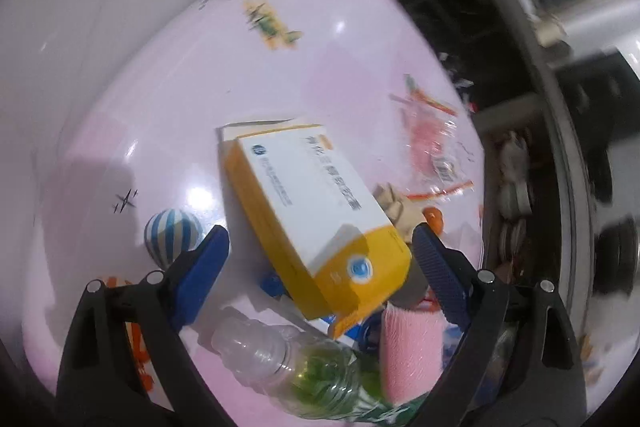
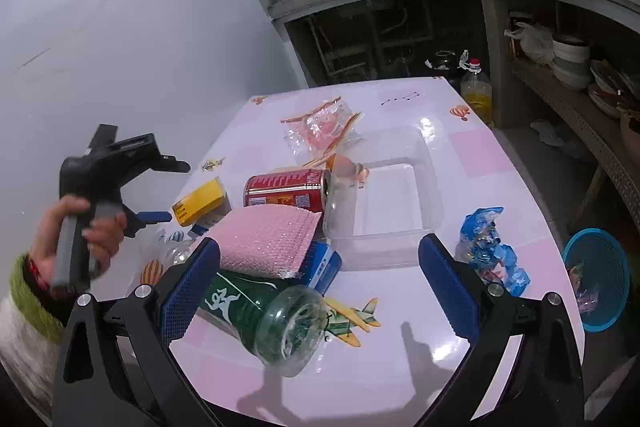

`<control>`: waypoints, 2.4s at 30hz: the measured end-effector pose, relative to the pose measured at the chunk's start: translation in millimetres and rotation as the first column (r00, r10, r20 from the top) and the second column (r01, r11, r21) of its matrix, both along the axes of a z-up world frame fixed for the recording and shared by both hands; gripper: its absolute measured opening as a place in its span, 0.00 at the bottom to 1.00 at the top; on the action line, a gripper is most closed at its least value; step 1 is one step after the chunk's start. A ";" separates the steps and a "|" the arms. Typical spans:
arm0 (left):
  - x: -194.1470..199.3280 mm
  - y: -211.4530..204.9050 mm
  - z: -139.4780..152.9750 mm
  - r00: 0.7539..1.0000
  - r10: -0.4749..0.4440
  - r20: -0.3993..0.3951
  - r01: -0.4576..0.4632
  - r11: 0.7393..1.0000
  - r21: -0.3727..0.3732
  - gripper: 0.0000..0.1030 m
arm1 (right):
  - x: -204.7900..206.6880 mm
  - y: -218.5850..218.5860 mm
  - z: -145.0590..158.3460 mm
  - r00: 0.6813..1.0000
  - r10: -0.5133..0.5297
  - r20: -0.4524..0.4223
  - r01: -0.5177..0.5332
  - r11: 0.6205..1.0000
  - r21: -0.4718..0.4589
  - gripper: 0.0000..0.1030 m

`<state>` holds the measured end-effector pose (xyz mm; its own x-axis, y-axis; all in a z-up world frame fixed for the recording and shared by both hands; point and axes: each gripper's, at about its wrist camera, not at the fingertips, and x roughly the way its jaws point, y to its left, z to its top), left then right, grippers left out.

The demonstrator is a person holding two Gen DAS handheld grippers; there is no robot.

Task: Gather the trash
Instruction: 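Grasp the yellow box with the left gripper, then lift the yellow box with the left gripper while the right gripper grasps the clear plastic bag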

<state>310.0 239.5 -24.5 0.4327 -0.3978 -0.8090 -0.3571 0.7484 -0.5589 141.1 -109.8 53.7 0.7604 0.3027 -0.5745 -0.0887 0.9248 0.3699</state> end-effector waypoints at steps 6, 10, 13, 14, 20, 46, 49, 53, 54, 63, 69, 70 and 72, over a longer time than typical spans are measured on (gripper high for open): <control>28.2 0.9 -14.3 0.984 0.089 -0.157 -0.082 0.995 0.048 0.86 | -3.6 -17.2 -10.2 1.000 0.000 -0.003 0.000 0.999 0.046 0.94; 50.7 -6.4 -31.7 0.956 0.086 -0.279 -0.071 0.995 0.064 0.86 | -7.4 -26.7 -14.3 1.000 -0.002 0.004 0.002 0.997 0.076 0.94; 61.9 -11.9 -36.4 0.950 0.078 -0.303 -0.050 0.994 0.101 0.86 | -10.2 -32.9 -17.2 1.000 -0.009 0.008 0.008 0.995 0.101 0.94; 64.7 -14.3 -37.8 0.947 0.076 -0.312 -0.042 0.993 0.114 0.86 | -10.6 -34.6 -18.6 1.000 -0.011 0.008 0.010 0.995 0.104 0.94; 76.7 -31.0 -42.4 0.938 0.046 -0.345 0.020 0.983 0.185 0.86 | -7.6 -39.7 -26.6 1.000 -0.012 -0.004 0.012 0.993 0.118 0.94; 39.4 -28.9 -5.0 1.000 -0.018 0.008 0.018 0.999 -0.032 0.28 | -10.6 -39.4 -13.8 0.998 -0.059 0.011 0.058 0.995 0.078 0.94; 33.1 -26.6 1.8 0.997 -0.024 0.071 0.029 0.997 -0.075 0.27 | -11.8 -37.9 -7.6 0.998 -0.064 0.019 0.063 0.996 0.062 0.94; 23.6 -32.3 14.6 0.984 -0.049 0.171 0.060 0.996 -0.061 0.27 | -10.3 -35.2 2.2 0.997 -0.071 0.031 0.070 0.997 0.033 0.94; 20.8 -32.5 17.9 0.979 -0.056 0.194 0.069 0.996 -0.061 0.27 | -9.8 -35.6 4.8 0.997 -0.072 0.036 0.071 0.997 0.033 0.94; 2.1 -37.5 55.2 0.919 -0.110 0.378 0.105 0.994 0.033 0.26 | 63.6 -48.5 44.2 0.997 0.049 0.062 -0.057 0.988 0.143 0.88; 0.2 -43.6 68.4 0.884 -0.144 0.445 0.105 0.988 0.111 0.26 | 184.5 -52.3 29.2 0.981 0.157 -0.114 -0.117 0.946 0.302 0.80; -0.1 -44.2 68.9 0.879 -0.153 0.451 0.109 0.987 0.122 0.26 | 203.6 -53.5 24.0 0.977 0.153 -0.151 -0.099 0.944 0.315 0.78; 0.3 -43.7 68.8 0.875 -0.164 0.456 0.115 0.984 0.134 0.26 | 238.2 -52.5 15.5 0.965 0.159 -0.208 -0.087 0.944 0.319 0.78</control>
